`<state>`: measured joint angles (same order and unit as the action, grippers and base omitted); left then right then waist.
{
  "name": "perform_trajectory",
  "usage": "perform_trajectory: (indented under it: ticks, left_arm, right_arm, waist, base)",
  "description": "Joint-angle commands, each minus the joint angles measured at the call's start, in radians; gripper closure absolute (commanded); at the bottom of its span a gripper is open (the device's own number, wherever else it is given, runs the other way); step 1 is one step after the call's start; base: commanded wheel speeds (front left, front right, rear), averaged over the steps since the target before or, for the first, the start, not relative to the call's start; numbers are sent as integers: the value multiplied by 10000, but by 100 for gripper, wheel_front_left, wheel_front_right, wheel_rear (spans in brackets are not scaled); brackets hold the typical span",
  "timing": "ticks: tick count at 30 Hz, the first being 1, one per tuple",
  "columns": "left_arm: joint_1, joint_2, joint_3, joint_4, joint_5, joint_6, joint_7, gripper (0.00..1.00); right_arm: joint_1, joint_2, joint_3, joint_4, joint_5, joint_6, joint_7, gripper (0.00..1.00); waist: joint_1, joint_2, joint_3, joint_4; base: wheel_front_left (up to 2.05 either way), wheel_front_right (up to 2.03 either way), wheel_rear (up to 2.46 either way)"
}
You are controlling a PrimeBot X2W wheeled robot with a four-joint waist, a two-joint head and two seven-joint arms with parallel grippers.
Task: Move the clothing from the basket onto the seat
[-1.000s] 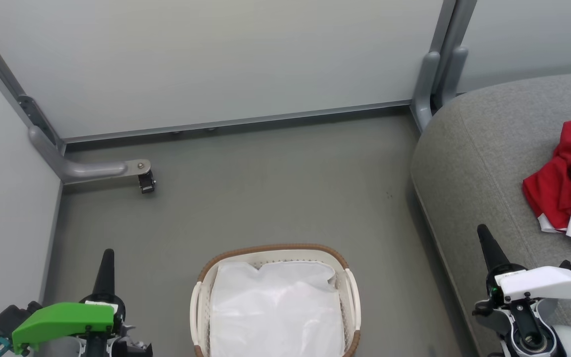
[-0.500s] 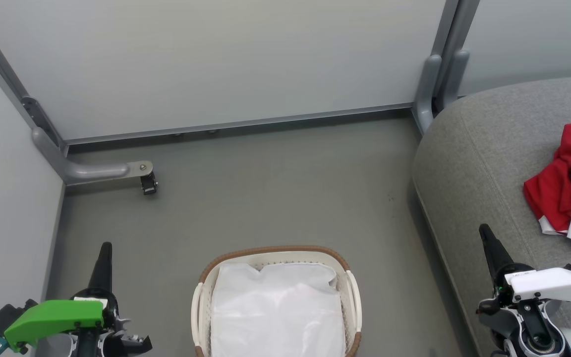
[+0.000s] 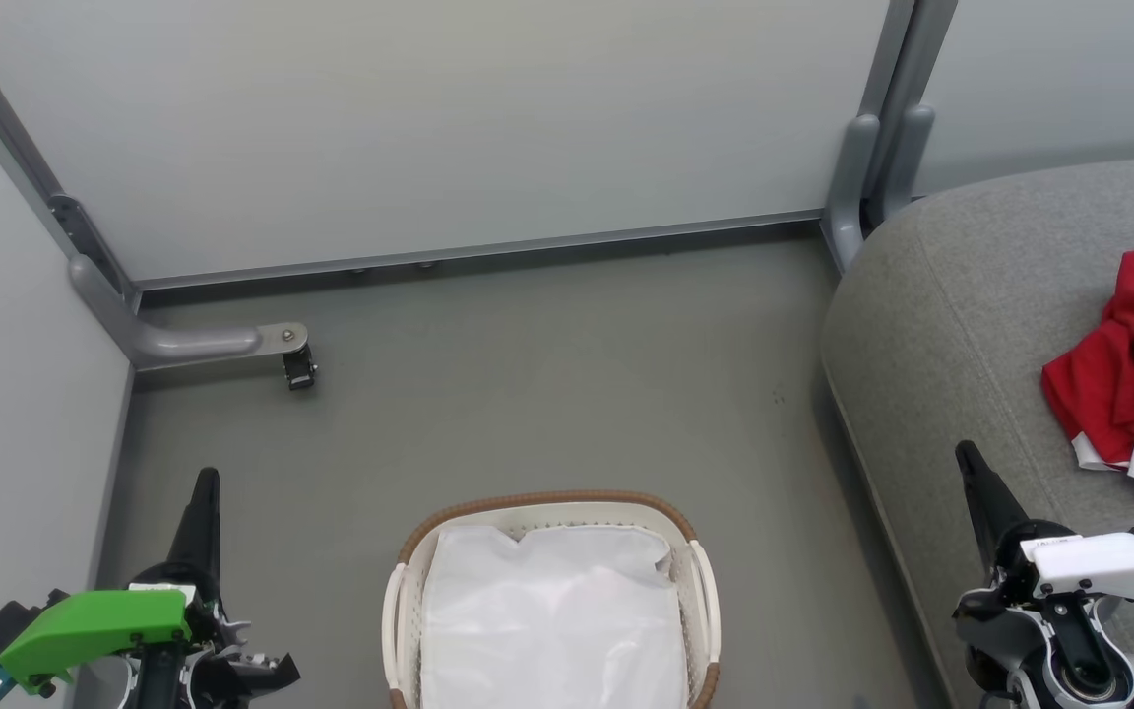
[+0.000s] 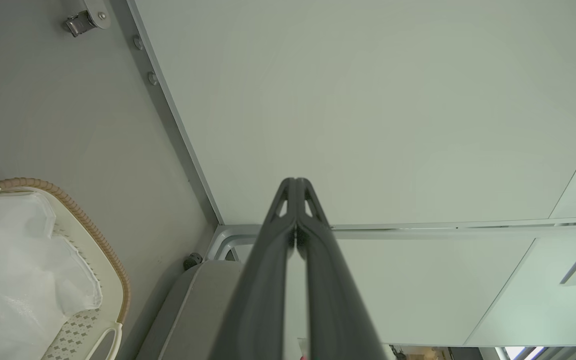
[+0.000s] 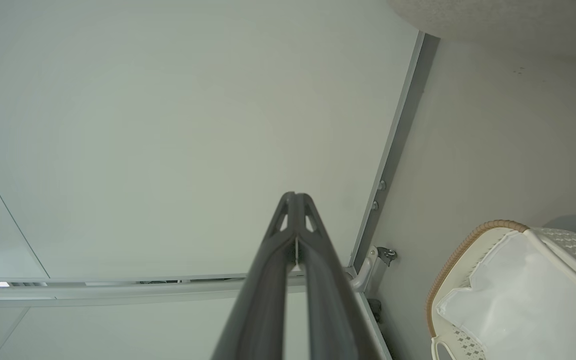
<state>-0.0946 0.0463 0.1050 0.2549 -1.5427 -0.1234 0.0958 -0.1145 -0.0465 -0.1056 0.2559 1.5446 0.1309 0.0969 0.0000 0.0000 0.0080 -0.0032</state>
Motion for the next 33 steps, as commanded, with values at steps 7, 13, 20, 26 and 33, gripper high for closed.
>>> perform_trajectory:
  ticks: [7,13,20,26,33]
  left_arm:
    - [-209,69,105,-107,-605,-90,186,100]
    - [-200,71,111,-116,-716,-101,224,100]
    - [-195,71,111,-112,-716,-101,219,100]
    - [-195,71,112,-112,-716,-101,219,100]
    - [-195,71,112,-113,-716,-101,218,100]
  right_arm:
    - [103,-65,-92,-124,576,-3,161,100]
    - [117,-66,-107,-140,700,-3,206,100]
    - [116,-66,-106,-138,700,-3,206,100]
    - [116,-65,-106,-138,701,-3,206,100]
    - [116,-65,-106,-138,701,-3,205,100]
  waist:
    - [0,0,-36,24]
    - [0,0,-49,32]
    - [0,0,-49,32]
    - [0,0,-49,32]
    - [0,0,-49,32]
  base:
    - [0,0,0]
    - [0,0,0]
    - [0,0,0]
    - [0,0,0]
    - [0,0,0]
